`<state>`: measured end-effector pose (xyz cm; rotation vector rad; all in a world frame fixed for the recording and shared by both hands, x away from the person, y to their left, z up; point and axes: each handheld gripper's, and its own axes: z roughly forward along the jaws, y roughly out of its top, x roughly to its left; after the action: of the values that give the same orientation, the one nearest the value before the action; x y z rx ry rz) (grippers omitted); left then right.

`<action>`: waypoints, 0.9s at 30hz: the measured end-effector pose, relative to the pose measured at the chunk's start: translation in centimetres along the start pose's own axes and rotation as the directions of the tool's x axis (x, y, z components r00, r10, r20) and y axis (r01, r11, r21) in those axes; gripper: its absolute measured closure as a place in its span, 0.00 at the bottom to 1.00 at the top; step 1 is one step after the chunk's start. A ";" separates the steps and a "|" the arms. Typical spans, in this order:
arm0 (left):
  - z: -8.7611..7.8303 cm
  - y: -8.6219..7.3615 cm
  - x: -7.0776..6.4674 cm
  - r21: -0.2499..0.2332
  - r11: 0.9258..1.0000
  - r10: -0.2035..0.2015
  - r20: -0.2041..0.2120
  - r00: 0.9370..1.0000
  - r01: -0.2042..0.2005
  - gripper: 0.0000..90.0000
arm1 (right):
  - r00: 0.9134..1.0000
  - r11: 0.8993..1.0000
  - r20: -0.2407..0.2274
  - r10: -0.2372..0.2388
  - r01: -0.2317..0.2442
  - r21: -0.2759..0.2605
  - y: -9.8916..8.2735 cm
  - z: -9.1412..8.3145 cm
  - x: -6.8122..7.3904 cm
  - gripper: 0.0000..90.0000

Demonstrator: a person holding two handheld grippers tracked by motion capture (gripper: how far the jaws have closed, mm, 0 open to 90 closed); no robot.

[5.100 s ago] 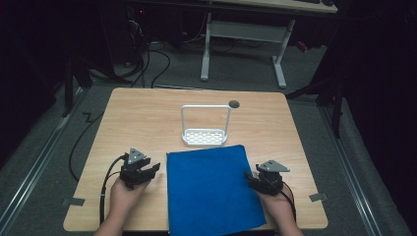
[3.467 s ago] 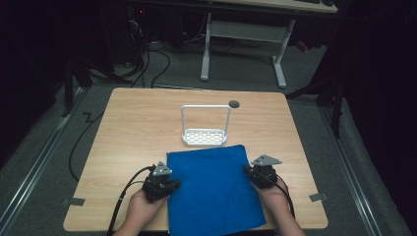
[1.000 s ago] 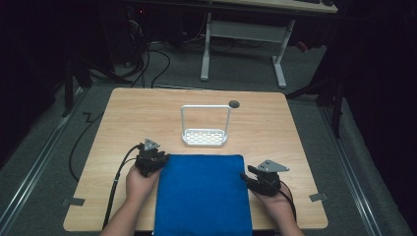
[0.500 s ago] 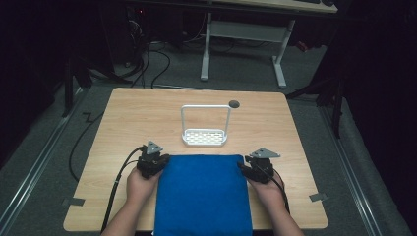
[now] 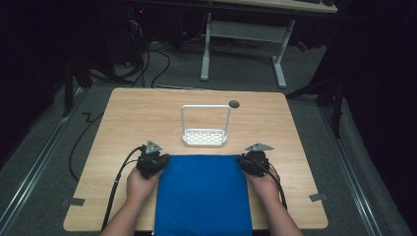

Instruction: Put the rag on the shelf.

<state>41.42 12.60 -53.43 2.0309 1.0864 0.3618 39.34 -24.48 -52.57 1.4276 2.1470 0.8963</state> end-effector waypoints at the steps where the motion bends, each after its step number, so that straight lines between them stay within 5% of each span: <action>1: 0.0 0.0 0.0 0.000 1.000 0.000 0.001 1.000 0.000 0.96 | 1.000 1.000 -0.004 -0.004 0.004 -0.005 -0.1 0.0 0.1 0.85; 7: 0.0 0.0 0.1 0.002 1.000 0.002 0.005 1.000 -0.002 0.96 | 0.999 0.999 -0.016 -0.027 0.027 -0.030 -0.5 -0.1 0.5 0.98; 11: -0.1 0.0 0.1 0.008 1.000 0.001 0.005 1.000 -0.001 0.96 | 0.997 0.992 -0.024 -0.075 0.072 -0.105 -0.1 -1.2 1.4 0.98; 19: -1.5 0.0 -0.2 -0.082 0.996 -0.023 0.017 1.000 0.024 0.97 | 0.995 0.980 -0.038 -0.092 0.084 -0.182 -0.1 -3.0 1.6 0.98; 27: -4.5 0.8 -1.1 -0.205 0.979 -0.009 0.011 1.000 0.011 0.97 | 0.994 0.960 -0.058 -0.090 0.072 -0.269 0.2 -5.2 1.9 0.98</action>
<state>38.62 13.75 -49.79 1.8426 1.0097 0.4392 35.37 -24.15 -48.76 1.1830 2.0248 1.1695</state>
